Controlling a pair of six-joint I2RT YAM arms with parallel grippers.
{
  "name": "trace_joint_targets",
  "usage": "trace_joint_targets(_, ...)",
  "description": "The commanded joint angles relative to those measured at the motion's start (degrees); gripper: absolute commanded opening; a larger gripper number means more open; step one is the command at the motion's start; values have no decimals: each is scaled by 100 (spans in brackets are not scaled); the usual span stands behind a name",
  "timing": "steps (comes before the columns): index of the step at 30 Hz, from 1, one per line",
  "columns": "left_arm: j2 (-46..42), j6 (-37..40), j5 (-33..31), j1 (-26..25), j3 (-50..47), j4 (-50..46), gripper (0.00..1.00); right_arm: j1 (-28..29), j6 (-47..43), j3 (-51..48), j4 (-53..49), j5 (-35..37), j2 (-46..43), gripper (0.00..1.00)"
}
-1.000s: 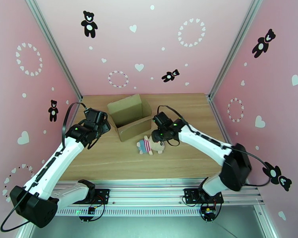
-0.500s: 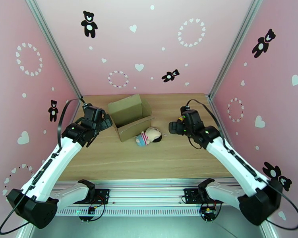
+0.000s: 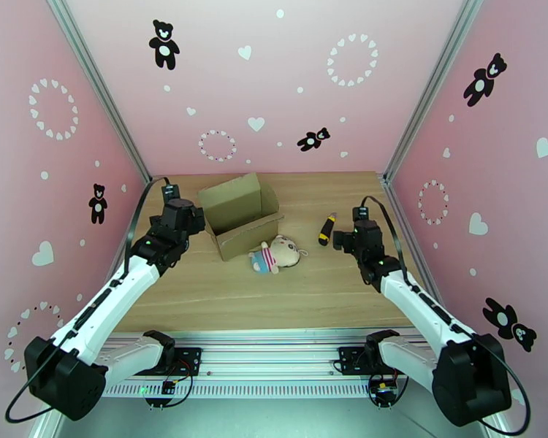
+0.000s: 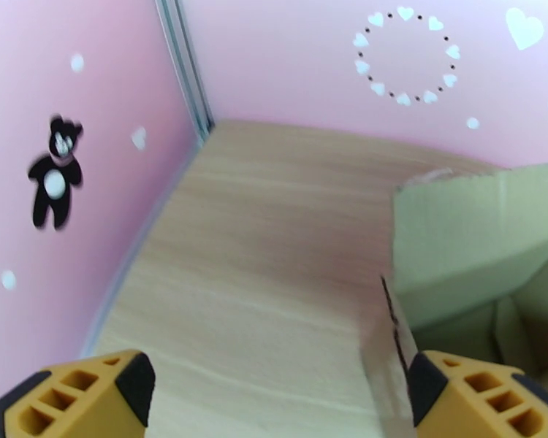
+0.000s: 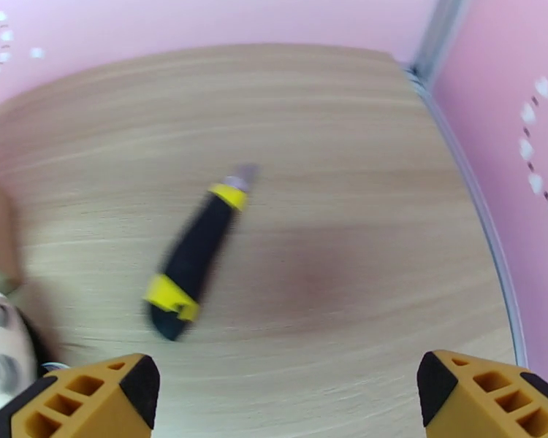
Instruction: Unpack the express box
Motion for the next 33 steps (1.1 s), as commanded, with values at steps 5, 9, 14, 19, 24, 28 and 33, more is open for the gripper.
trace_joint_targets(5,369,614,44,483,-834,2002,98,-342,-456,-335,1919,194,762,99)
trace_joint_targets(9,336,616,312,899,-1579,2984,98,-341,-625,-522,2610,270,1141,99)
trace_joint_targets(14,588,754,558,1317,-2247,4109,98,-349,-699,-534,3102,266,1507,99)
trace_joint_targets(19,942,853,999,1456,-2855,5318,98,-366,-850,-555,3424,-204,1816,99)
trace_joint_targets(24,1376,960,1276,1462,-3512,6744,98,-392,-846,-838,4155,-299,2100,99)
trace_joint_targets(28,1670,951,1434,1504,-3648,7296,98,-433,-846,-784,4042,-461,2112,99)
trace_joint_targets(33,1969,925,2095,1719,-3579,7347,98,-548,-912,-884,4307,-934,2265,99)
